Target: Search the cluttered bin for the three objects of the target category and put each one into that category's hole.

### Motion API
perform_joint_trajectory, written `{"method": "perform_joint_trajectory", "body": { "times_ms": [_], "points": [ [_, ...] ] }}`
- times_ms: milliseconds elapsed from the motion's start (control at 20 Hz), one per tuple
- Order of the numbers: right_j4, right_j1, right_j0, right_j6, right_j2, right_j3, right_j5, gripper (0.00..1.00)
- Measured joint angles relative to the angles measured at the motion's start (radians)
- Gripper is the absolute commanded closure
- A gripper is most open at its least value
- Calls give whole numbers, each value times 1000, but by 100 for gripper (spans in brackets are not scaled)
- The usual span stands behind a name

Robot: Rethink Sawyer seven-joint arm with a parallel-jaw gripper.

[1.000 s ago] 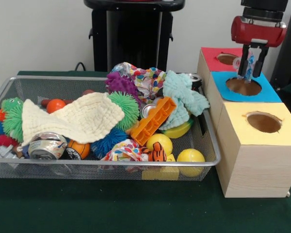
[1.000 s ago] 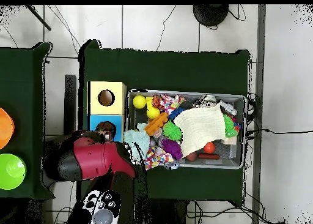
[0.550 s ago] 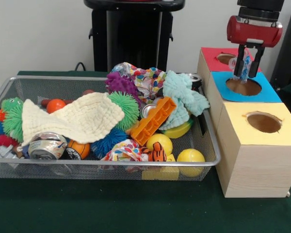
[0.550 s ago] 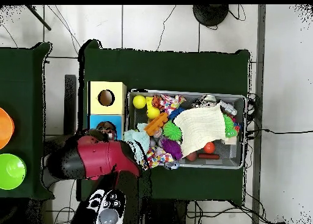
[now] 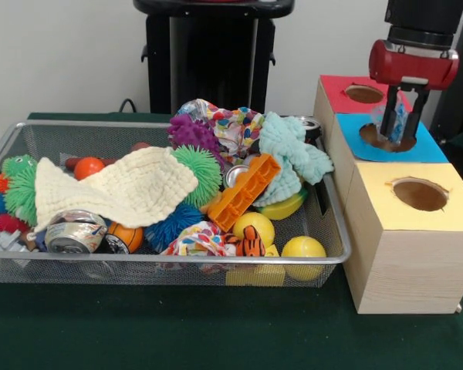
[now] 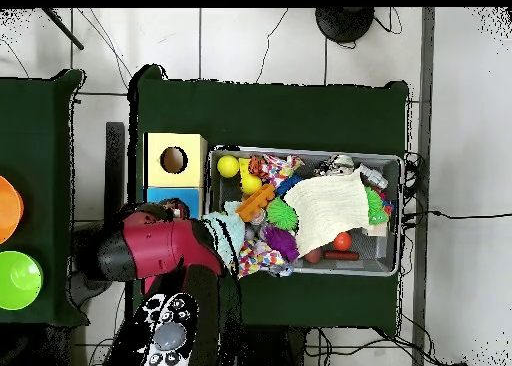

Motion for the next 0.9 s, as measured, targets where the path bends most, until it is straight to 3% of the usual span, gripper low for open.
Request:
{"method": "perform_joint_trajectory", "body": {
  "times_ms": [750, 800, 900],
  "points": [
    [16, 23, 39, 0, -21, -43, 0, 100],
    [17, 23, 39, 0, -21, -43, 0, 0],
    [17, 23, 39, 0, -21, -43, 0, 0]
  ]
}}
